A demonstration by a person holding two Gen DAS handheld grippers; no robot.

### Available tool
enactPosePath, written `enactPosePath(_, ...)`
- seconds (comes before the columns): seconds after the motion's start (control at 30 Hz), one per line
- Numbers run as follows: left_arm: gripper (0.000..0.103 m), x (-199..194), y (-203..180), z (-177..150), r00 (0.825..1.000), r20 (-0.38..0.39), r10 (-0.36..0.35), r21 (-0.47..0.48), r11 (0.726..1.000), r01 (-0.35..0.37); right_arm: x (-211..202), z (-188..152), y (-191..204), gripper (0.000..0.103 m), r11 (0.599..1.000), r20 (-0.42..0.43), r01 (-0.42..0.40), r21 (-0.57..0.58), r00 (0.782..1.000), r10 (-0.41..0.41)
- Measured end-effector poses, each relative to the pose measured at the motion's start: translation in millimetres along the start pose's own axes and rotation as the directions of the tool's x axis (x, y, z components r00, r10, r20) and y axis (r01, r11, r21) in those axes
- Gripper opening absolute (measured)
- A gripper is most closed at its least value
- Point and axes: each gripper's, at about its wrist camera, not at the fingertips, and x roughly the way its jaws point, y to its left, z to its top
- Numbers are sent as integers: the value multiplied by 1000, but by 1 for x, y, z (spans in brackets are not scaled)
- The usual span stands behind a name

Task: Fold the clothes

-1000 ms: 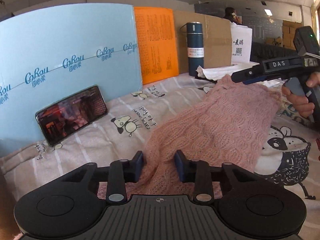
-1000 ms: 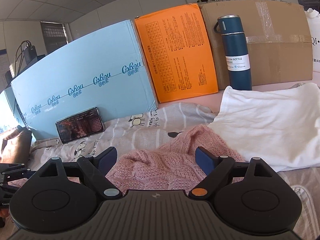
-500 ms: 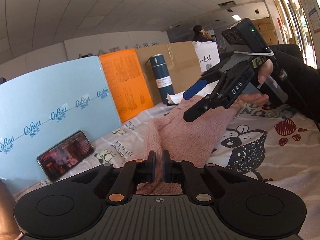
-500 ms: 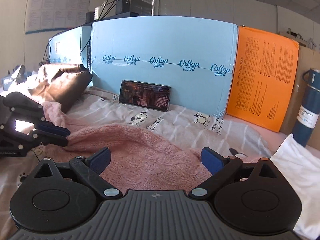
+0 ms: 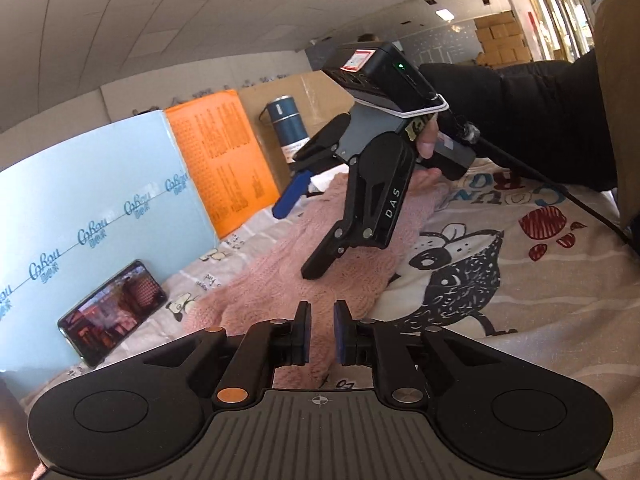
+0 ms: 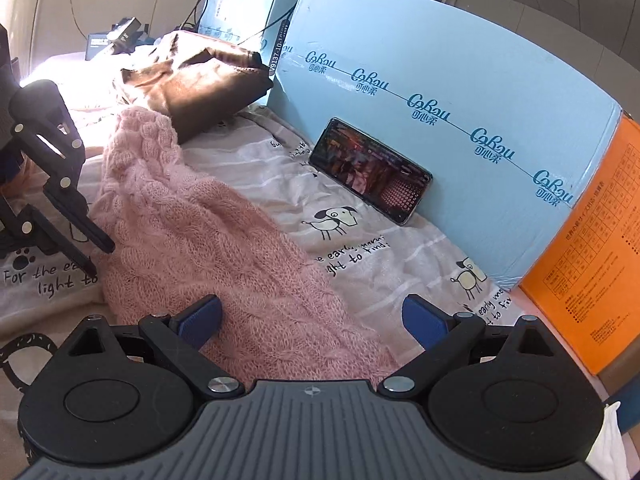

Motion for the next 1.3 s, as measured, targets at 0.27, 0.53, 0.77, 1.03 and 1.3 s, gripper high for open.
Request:
enactPosePath(0.27, 78, 33, 48, 6, 988, -86, 129, -97, 986, -137, 4, -17, -12, 51, 987, 44, -76, 144, 997, 70)
enactPosePath(0.53, 12, 30, 37, 5, 997, -53, -50, -55, 997, 47, -21, -18, 2, 16, 993, 77, -62, 97, 995, 55)
enactPosePath(0.77, 12, -28, -16, 12, 999, 21, -27, 0, 1000, 27, -87, -19, 51, 14, 1000, 175, -16, 14, 984, 13)
enactPosePath(1.03, 12, -73, -64, -7, 995, -83, -49, -31, 998, 47, -145, -73, 123, 12, 992, 190, 6, 129, 981, -31)
enactPosePath(1.3, 35, -111, -64, -19, 999, -24, -40, -231, 972, 33, -169, -89, 125, 64, 939, 234, 44, 341, 964, -130)
